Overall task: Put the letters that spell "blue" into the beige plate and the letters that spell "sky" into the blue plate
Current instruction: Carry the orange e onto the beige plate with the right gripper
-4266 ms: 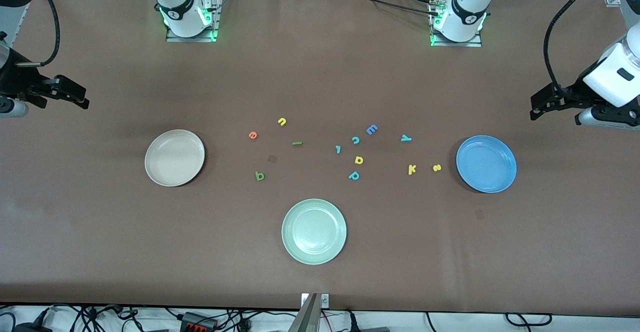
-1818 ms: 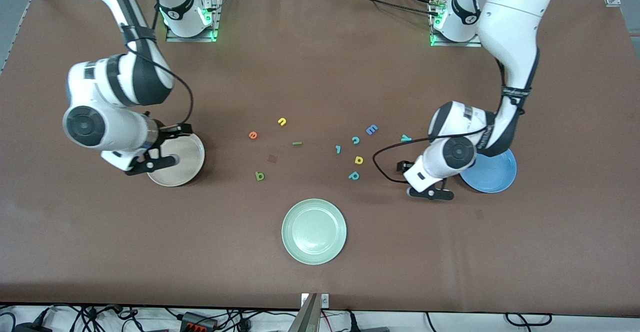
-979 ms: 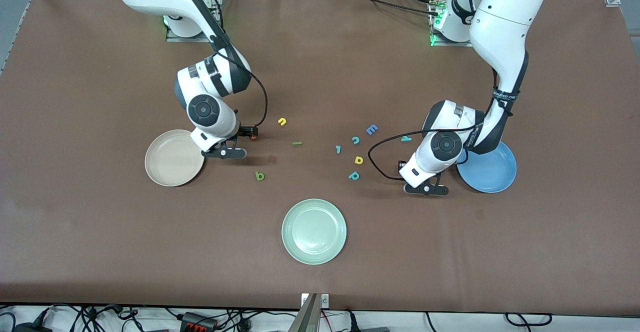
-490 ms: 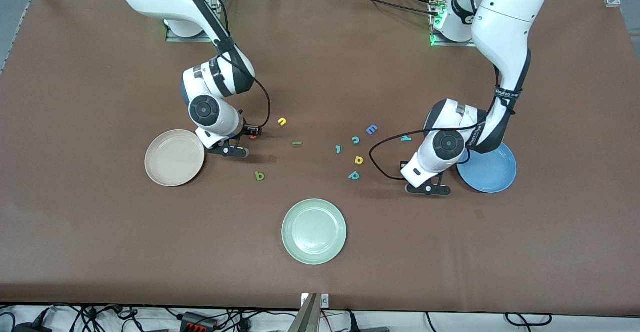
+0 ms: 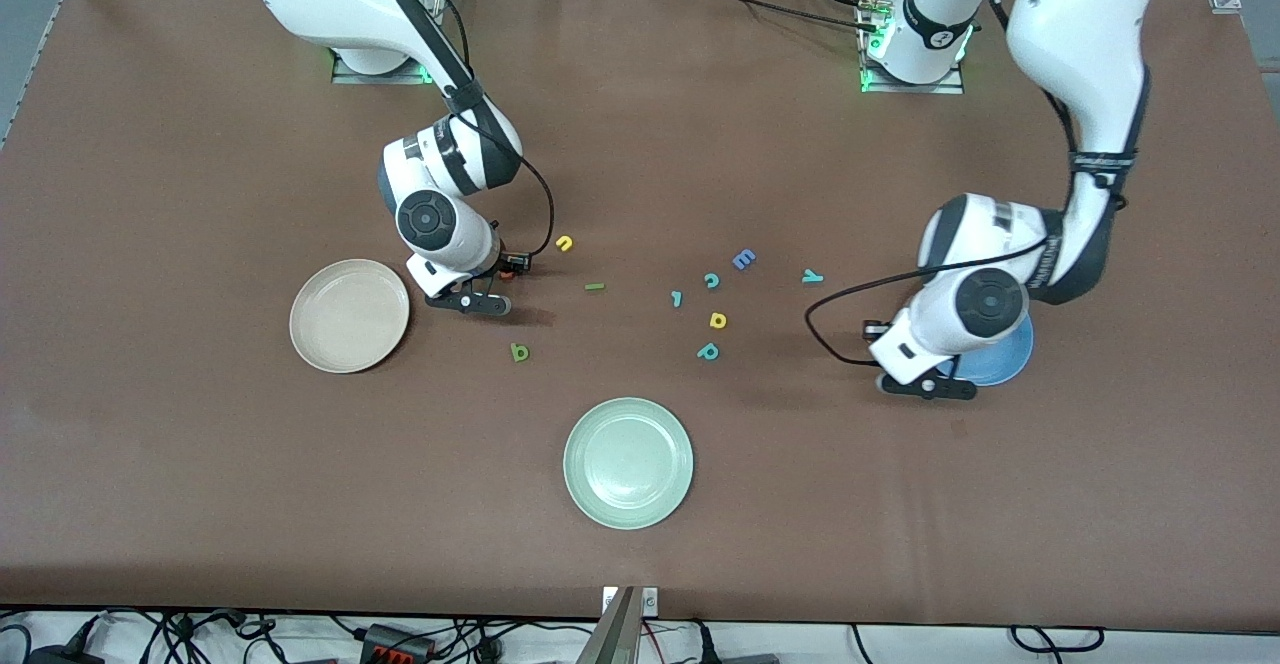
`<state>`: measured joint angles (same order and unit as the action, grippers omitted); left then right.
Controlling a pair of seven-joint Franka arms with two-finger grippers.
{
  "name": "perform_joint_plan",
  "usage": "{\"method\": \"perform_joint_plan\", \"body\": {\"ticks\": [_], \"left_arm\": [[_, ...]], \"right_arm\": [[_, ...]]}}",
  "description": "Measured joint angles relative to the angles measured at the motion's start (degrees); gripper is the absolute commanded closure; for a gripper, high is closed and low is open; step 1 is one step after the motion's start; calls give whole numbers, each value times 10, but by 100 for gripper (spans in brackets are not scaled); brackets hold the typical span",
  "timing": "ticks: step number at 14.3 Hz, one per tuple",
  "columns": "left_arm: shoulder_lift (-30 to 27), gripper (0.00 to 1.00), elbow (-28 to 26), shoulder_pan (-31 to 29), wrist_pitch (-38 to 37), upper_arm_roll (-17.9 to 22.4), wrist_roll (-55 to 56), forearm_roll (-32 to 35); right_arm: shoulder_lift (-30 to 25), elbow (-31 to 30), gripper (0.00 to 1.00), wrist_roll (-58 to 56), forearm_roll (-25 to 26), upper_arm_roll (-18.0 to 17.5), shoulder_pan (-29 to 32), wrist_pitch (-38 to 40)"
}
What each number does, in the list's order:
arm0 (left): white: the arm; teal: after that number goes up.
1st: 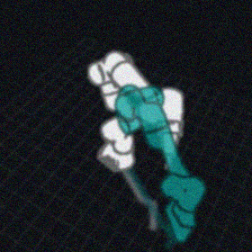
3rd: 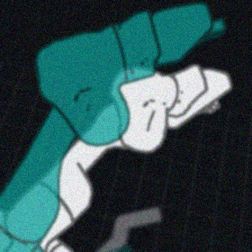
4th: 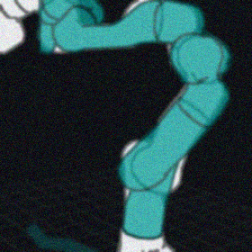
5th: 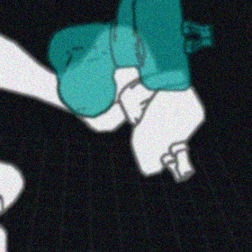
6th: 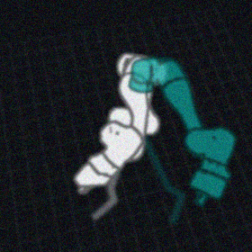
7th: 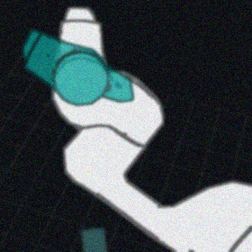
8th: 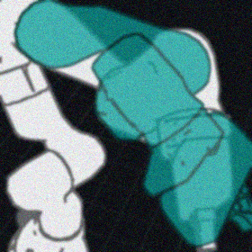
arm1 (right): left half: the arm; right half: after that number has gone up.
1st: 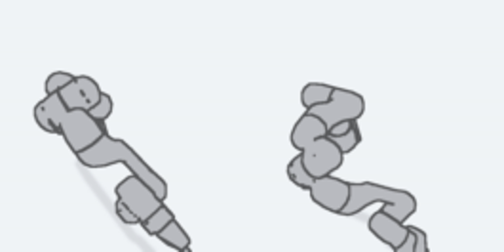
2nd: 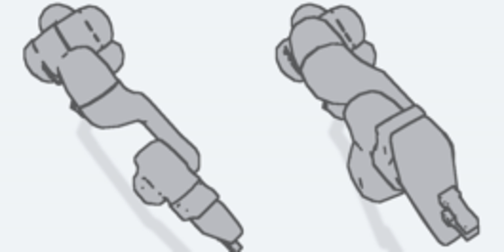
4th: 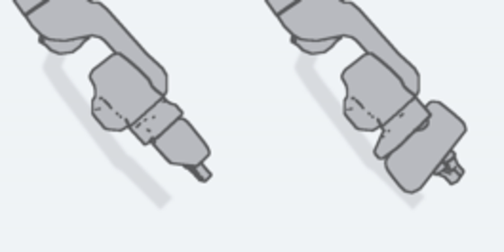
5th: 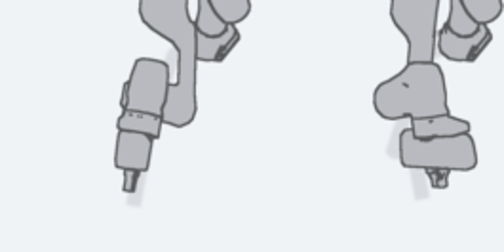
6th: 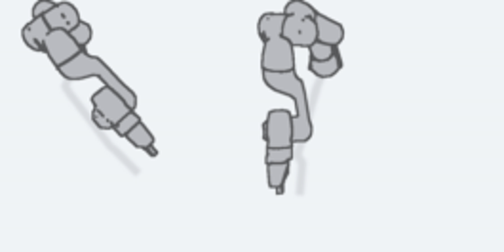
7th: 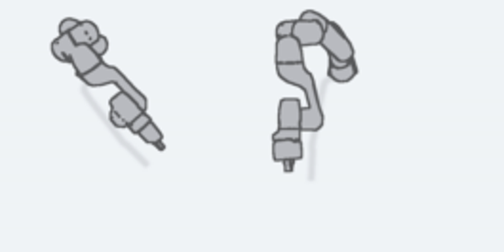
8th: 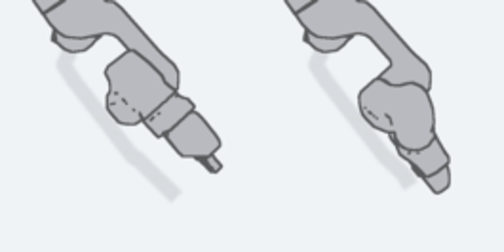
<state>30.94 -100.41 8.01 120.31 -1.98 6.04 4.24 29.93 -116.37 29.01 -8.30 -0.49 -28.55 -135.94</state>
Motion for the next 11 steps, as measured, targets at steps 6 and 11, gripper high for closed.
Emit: {"method": "perform_joint_plan", "body": {"ticks": [6,11], "left_arm": [[5,0,-28,-86,6,3,-123,0],[4,0,-31,-77,9,-17,-95,0]], "right_arm": [[1,2,87,0,-3,0,-1,-5],[0,4,97,0,-3,0,-1,-7]]}}
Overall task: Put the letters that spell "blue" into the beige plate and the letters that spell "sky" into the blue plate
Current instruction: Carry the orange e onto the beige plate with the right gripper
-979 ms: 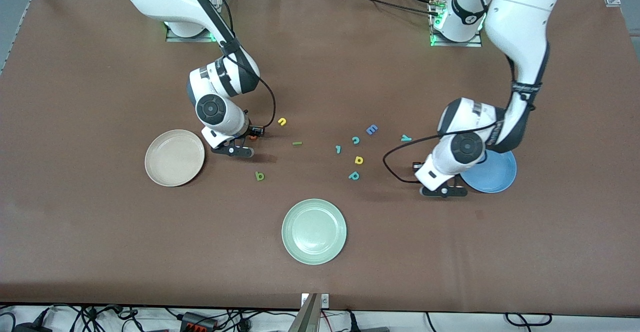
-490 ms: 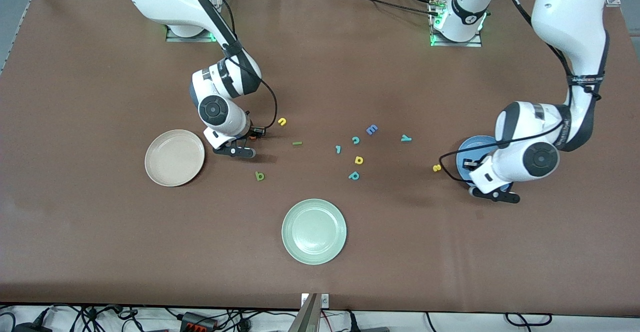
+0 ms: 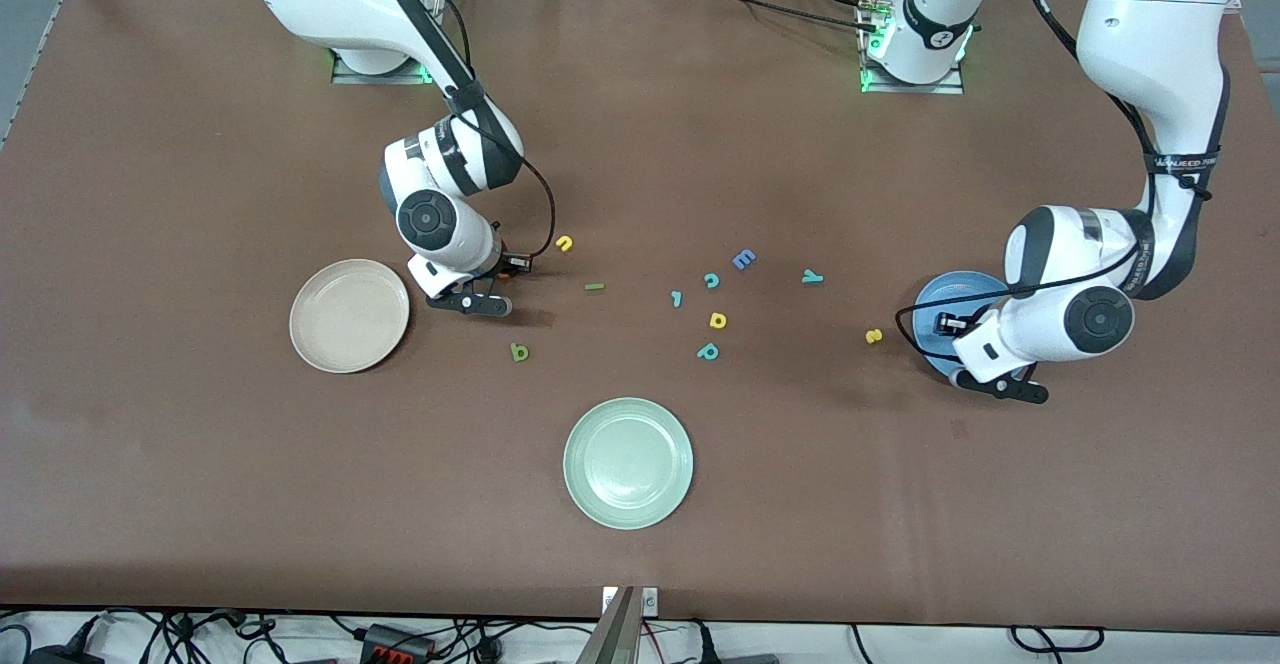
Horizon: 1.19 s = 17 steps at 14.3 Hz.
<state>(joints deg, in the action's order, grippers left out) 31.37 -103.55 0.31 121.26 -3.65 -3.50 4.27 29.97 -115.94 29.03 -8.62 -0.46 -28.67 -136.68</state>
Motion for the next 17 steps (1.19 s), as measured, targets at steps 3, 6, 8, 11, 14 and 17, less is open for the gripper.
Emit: {"method": "perform_joint_plan", "body": {"ticks": [3,6,8,11,14,17], "left_arm": [[1,0,-1,23,2,-33,93,0],[12,0,-8,59,33,-41,140,0],[21,0,-18,66,58,-41,147,0],[29,0,-31,62,97,-39,148,0],[36,4,-38,56,116,-39,148,0],[38,49,-41,55,122,-38,148,0]], "right_arm": [[-9,18,97,-1,0,13,2,-7],[-29,38,97,-64,2,74,11,5],[-34,50,97,-155,2,131,21,38],[-29,51,96,-265,2,171,63,71],[-2,48,7,-302,2,171,91,78],[12,52,0,-302,2,168,87,75]]}}
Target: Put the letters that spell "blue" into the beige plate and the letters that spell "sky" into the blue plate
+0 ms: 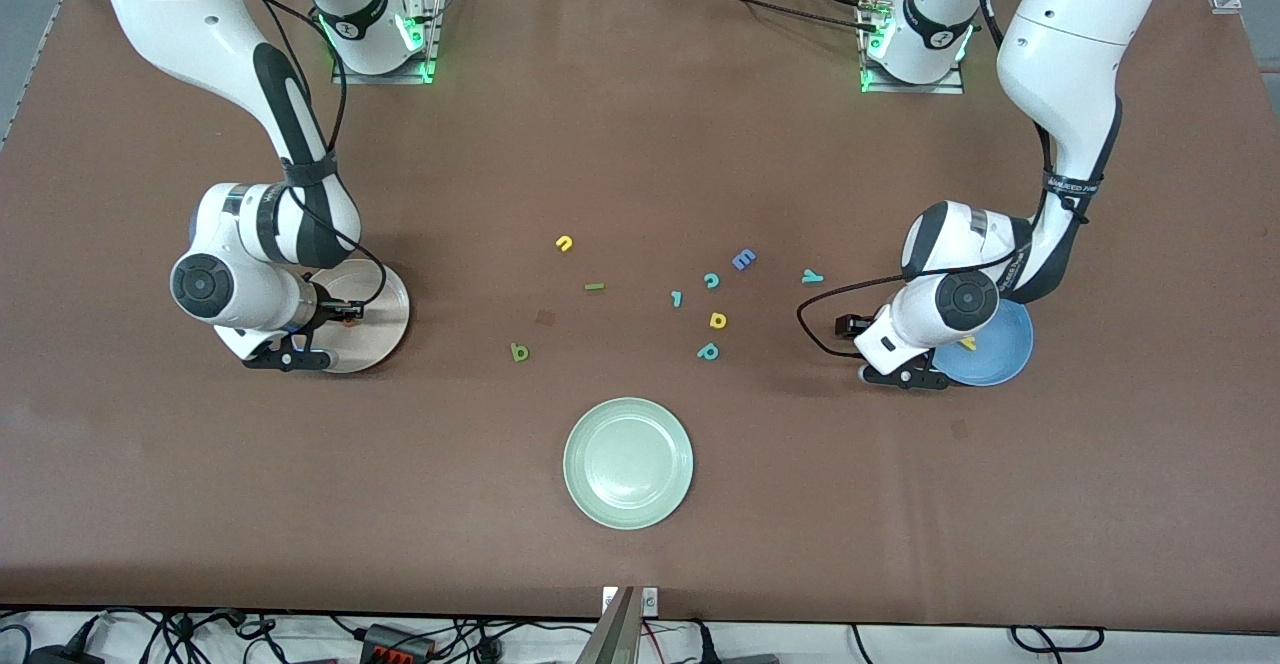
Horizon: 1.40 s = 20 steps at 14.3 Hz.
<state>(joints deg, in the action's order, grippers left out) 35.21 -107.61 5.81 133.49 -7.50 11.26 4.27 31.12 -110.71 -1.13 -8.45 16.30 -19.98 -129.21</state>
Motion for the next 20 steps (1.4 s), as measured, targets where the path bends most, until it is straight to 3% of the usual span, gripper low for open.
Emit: {"method": "perform_joint_plan", "body": {"ticks": [3,6,10,15,18,19,20], "left_arm": [[2,78,-1,0,1,0,0,0],[0,90,0,0,2,-1,0,0],[-6,90,7,0,-22,2,0,0],[-35,88,64,-31,-150,9,-8,0],[-41,87,71,-68,-183,10,-53,0],[-40,84,69,-80,-186,11,-71,0],[-37,64,66,-93,-187,11,-86,0]], "right_arm": [[-30,14,0,37,-4,-6,-26,50],[-72,12,0,162,-11,-11,-100,78],[-84,-15,0,334,-67,-15,-215,38],[-64,-78,0,548,-70,-16,-333,-96],[-27,-96,0,650,-70,-16,-385,-168],[-17,-96,0,665,-70,-16,-391,-177],[-11,-96,0,671,-70,-15,-392,-182]]}}
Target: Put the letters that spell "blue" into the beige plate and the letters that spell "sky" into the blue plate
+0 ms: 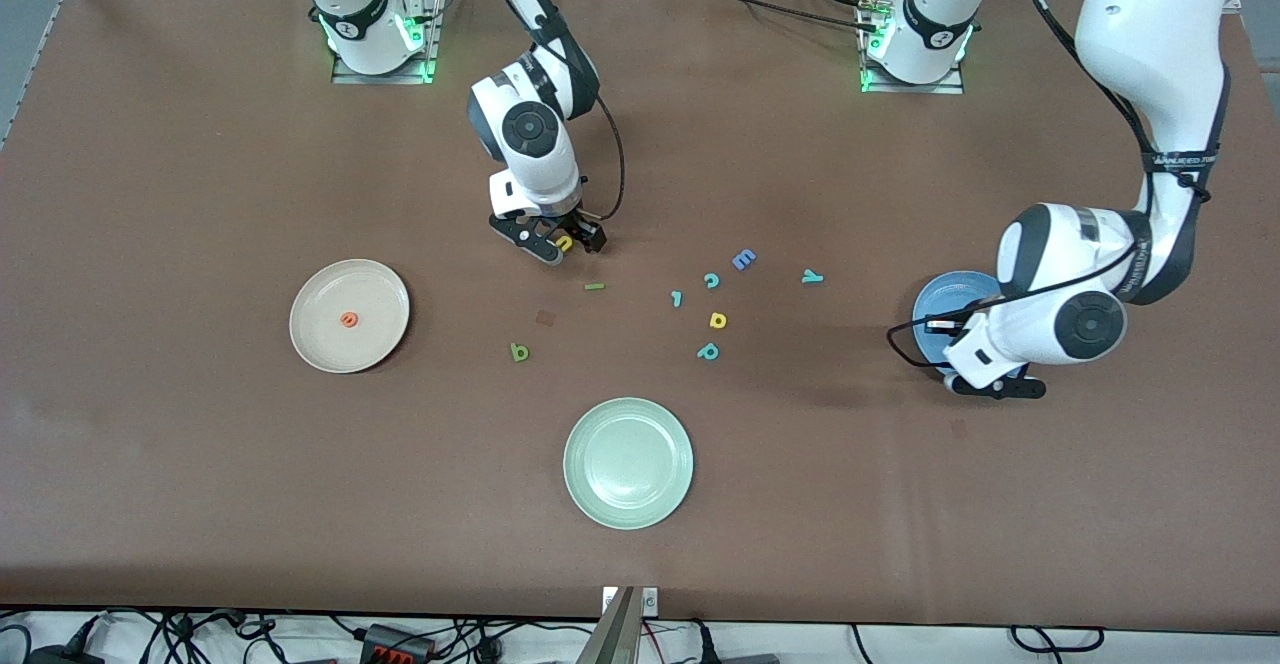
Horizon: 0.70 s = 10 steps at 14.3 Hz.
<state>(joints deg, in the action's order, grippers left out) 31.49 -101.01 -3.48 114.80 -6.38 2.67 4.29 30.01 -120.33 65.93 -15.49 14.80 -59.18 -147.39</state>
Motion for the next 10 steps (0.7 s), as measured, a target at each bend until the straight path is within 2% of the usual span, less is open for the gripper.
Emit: {"method": "perform_joint_plan", "body": {"ticks": [1,2,7,10], "left_arm": [[3,14,-6,-9,1,0,-10,0],[6,0,-11,-14,4,0,-16,0],[13,0,-16,-9,8,-17,-5,0],[13,0,-36,-2,25,-75,92,-1]], "right_arm": [[4,0,3,1,0,3,1,-1],[6,0,6,2,0,6,4,-1],[7,1,12,14,-4,10,20,-2],[6,2,12,23,-10,9,18,-2]]}}
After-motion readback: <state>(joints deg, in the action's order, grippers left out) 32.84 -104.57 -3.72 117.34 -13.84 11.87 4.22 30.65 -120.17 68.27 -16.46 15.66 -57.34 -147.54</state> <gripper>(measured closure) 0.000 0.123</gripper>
